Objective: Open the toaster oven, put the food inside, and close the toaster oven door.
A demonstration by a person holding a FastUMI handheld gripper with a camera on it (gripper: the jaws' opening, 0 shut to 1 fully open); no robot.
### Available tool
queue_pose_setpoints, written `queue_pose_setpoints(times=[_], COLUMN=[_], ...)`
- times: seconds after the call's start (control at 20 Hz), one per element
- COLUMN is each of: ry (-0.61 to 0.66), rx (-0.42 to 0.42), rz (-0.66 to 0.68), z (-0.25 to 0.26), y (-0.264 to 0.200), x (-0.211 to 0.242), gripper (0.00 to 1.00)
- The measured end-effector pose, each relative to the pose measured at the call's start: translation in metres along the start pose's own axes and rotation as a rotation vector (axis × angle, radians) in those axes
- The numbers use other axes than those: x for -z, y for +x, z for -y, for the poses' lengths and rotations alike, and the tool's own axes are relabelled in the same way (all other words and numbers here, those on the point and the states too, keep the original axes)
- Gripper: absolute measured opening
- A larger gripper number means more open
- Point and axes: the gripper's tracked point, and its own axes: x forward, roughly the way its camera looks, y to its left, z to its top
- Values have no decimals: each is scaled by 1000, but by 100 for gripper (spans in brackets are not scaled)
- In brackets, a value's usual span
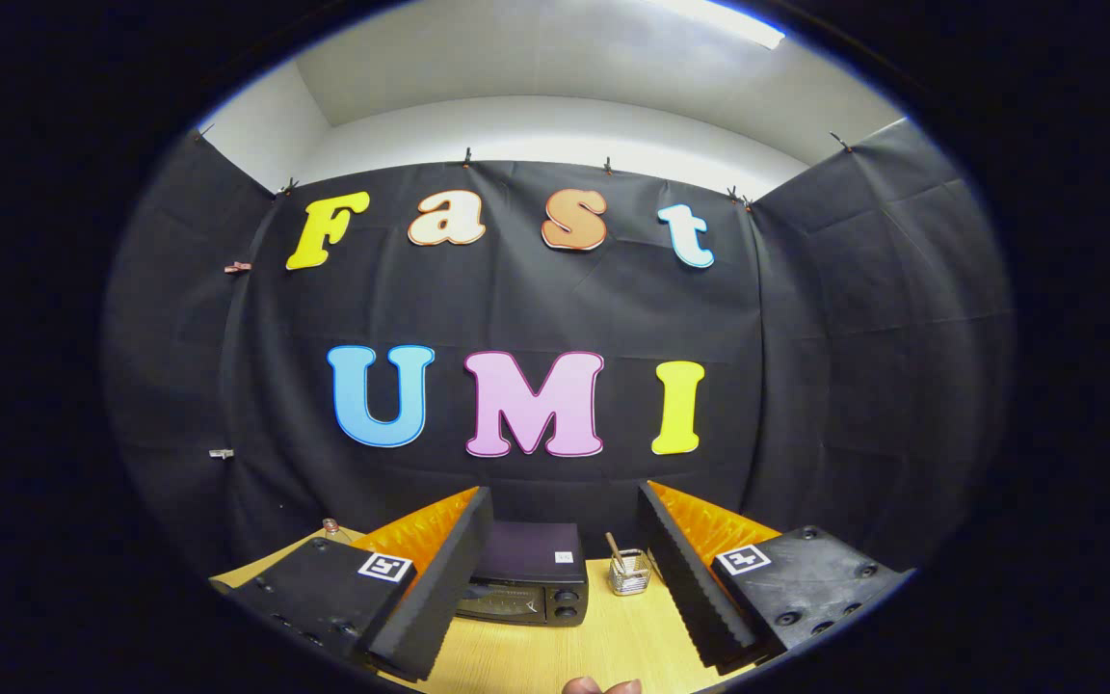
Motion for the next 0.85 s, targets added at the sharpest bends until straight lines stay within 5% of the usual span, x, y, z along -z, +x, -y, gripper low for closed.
queue_pose_setpoints(times=[0.85], ry=[8], rx=[-1], rz=[-17], z=[0], y=[9], x=[8], gripper=[98])
